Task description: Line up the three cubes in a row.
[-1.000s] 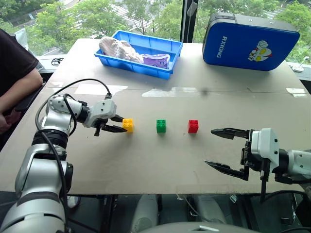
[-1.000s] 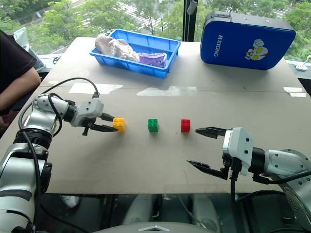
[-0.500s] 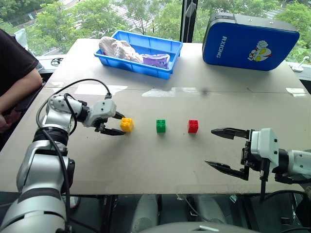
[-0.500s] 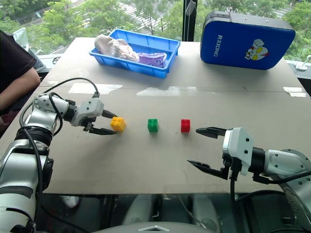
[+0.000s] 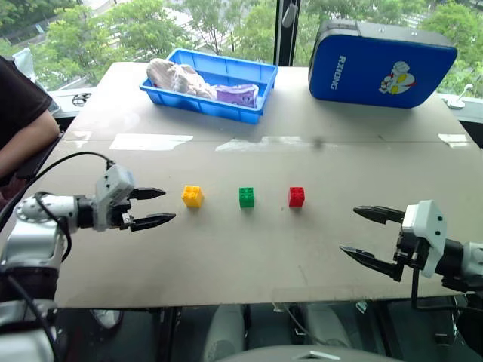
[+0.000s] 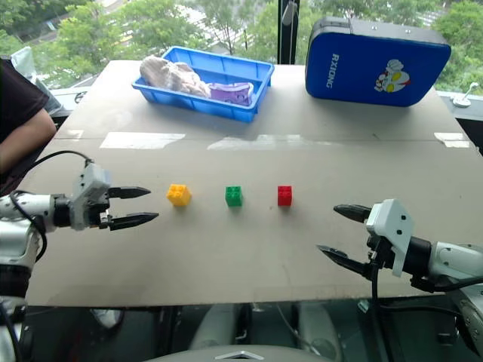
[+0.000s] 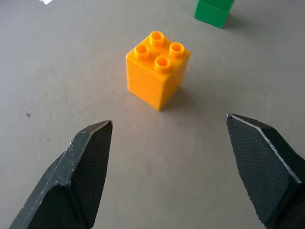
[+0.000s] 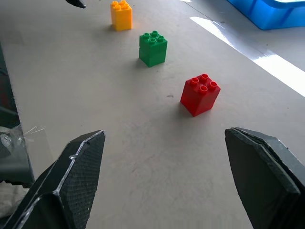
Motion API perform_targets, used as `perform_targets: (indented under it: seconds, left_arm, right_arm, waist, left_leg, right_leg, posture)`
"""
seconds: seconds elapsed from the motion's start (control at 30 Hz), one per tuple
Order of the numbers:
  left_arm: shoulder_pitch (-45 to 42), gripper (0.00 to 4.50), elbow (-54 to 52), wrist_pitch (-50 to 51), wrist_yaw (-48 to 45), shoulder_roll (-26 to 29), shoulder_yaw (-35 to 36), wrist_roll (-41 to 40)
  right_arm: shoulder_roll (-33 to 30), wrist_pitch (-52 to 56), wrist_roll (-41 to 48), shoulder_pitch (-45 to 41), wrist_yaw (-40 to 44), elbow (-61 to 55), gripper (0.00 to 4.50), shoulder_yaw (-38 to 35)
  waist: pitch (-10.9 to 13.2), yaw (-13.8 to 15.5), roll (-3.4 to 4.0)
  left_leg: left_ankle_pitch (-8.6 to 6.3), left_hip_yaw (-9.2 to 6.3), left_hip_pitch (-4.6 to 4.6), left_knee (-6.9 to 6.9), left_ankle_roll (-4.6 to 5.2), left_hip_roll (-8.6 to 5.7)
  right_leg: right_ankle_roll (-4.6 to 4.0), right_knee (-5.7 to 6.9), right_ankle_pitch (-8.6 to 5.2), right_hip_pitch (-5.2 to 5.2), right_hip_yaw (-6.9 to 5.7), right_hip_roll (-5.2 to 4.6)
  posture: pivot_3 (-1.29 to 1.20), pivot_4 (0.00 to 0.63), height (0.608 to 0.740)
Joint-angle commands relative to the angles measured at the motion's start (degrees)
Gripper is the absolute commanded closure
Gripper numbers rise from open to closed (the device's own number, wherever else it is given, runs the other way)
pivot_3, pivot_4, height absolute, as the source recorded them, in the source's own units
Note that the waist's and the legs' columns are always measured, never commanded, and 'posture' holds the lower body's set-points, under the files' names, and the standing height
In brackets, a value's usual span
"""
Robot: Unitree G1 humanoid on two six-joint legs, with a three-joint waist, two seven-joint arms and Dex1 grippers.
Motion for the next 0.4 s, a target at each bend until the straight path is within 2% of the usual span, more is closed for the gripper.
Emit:
perform_targets:
  seconds: [0.03, 0.2, 0.4]
  left_arm:
    - [8.2, 0.63, -14.2, 9.3, 6.3, -1.2, 11.6, -6.2]
    - [19.7, 0.63, -26.3, 15.5, 13.1, -7.4, 20.4, -11.5]
    - [27.0, 0.63, -33.2, 16.0, 15.4, -11.6, 21.2, -14.4]
  right_arm:
    - [0.0, -2.5, 0.3, 3.6, 2.9, 2.0, 0.36, -7.3]
    - [0.2, -6.5, -1.3, 9.0, 8.3, 9.5, 0.36, -12.7]
    - [-0.6, -10.6, -3.7, 11.1, 12.8, 14.8, 0.36, -13.2]
  waist:
    - [0.0, 0.4, 0.01]
    - [-0.1, 1.3, 0.18]
    - [-0.1, 1.2, 0.2]
  left_leg:
    - [0.0, -0.02, 0.02, 0.0, 0.0, 0.0]
    - [-0.16, 0.01, 0.43, -0.04, -0.27, -0.05]
    - [-0.19, 0.08, 0.86, -0.3, -0.31, -0.13]
  right_leg:
    - [0.02, -0.01, -0.01, 0.02, -0.02, -0.01]
    - [0.01, -0.05, -0.03, 0.31, -0.29, -0.32]
    - [0.0, -0.08, -0.04, 0.54, -0.3, -0.49]
  posture:
    - [0.0, 0.15, 0.74]
    - [0.0, 0.15, 0.74]
    - [0.0, 0.15, 0.74]
